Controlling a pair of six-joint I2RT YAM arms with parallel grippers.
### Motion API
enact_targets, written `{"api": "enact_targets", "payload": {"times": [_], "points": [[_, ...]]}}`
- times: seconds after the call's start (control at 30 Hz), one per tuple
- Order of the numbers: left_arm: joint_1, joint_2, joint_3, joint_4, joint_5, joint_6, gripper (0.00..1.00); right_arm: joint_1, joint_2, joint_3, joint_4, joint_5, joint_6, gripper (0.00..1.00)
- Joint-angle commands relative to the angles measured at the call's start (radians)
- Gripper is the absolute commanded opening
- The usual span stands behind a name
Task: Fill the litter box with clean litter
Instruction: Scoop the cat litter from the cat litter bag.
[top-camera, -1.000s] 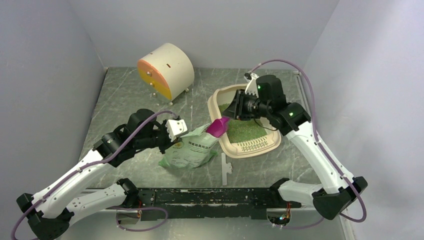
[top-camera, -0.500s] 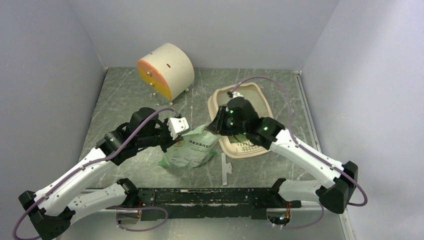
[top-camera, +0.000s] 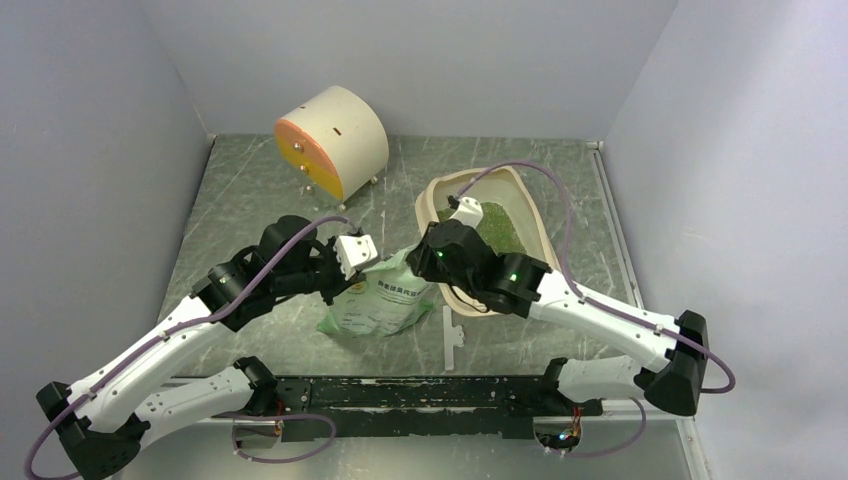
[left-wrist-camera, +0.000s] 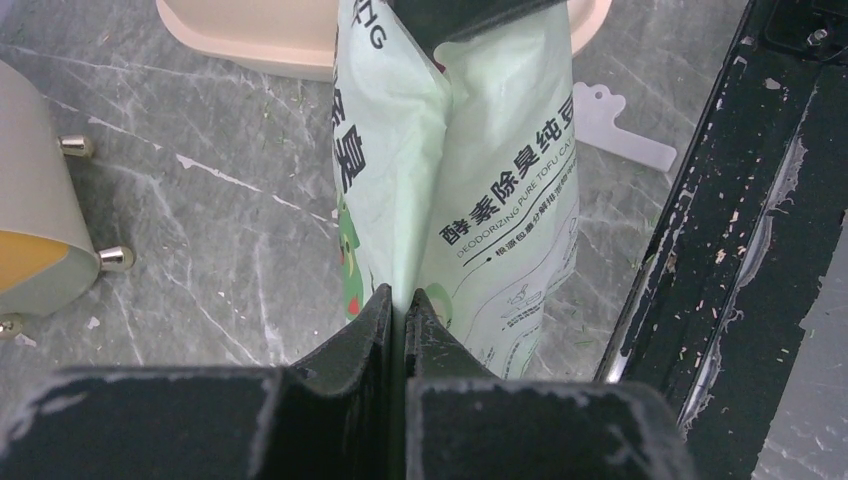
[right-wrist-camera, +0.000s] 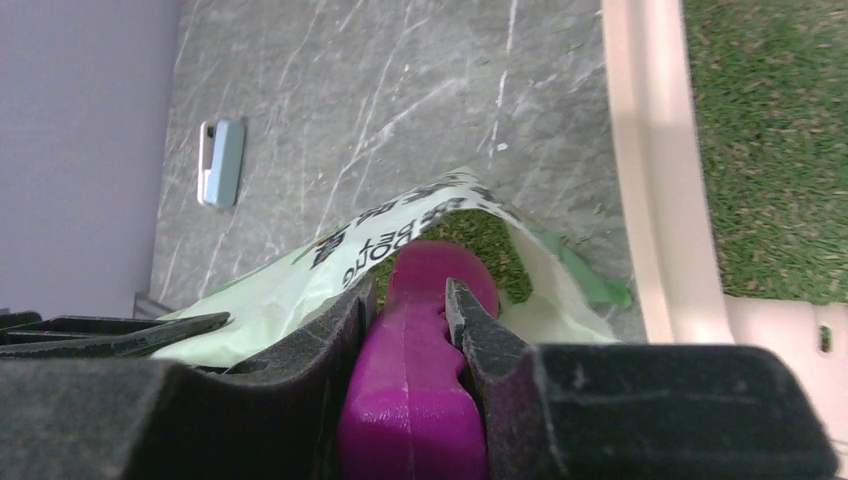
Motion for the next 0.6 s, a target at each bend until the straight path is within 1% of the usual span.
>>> {"api": "enact_targets", "payload": {"times": [0.0, 0.07, 0.17, 0.23, 0.3, 0.37, 0.43, 0.57], "points": [[0.003, -0.024, 0.028, 0.091, -0.01, -0.006, 0.05, 0.006, -0.067, -0.044, -0.054, 0.166, 0.006, 0.0], [0.003, -0.02, 0.027, 0.091, -0.008, -0.005, 0.05, 0.005, -0.087, -0.07, -0.012, 0.129, -0.037, 0.0], [0.003, -0.011, 0.022, 0.099, -0.002, -0.006, 0.05, 0.005, -0.071, -0.1, 0.062, -0.013, -0.074, 0.0], [0.003, -0.007, 0.017, 0.104, 0.003, -0.01, 0.05, 0.006, -0.043, -0.115, 0.122, -0.09, -0.067, 0.0], [0.003, 0.002, 0.018, 0.102, 0.003, -0.017, 0.05, 0.008, -0.013, -0.127, 0.164, -0.133, -0.04, 0.0], [0.003, 0.006, 0.017, 0.098, 0.003, -0.02, 0.05, 0.01, 0.018, -0.141, 0.195, -0.139, -0.017, 0.0], [0.003, 0.003, 0.011, 0.096, -0.004, -0.016, 0.05, 0.02, 0.046, -0.15, 0.195, -0.1, -0.004, 0.0], [0.003, -0.01, -0.003, 0.085, -0.023, -0.002, 0.05, 0.037, 0.109, -0.157, 0.145, -0.019, -0.03, 0.0]]}}
